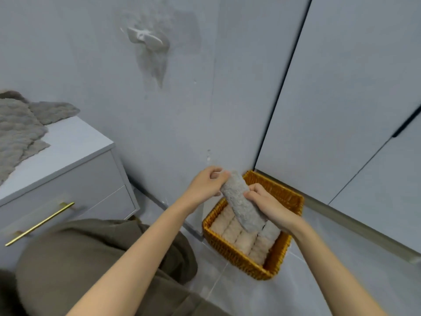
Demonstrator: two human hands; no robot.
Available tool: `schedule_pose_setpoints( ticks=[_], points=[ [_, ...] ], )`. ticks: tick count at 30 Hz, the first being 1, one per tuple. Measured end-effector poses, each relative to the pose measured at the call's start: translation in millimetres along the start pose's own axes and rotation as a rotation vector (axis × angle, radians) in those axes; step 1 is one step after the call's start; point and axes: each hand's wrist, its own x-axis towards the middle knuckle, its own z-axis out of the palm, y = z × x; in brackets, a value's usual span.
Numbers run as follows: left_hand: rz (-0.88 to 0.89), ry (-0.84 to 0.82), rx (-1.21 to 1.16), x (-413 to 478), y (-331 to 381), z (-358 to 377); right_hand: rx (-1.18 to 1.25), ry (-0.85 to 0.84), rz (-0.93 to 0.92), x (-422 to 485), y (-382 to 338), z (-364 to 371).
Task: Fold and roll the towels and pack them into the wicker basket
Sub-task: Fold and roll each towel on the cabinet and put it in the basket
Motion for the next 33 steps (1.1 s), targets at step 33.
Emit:
schedule_pose_setpoints(
  ticks=[33],
  points=[
    [0.078,-0.342,0.644,66,-182,88,0.715,0.632,0.679,177,244,16]
  ],
)
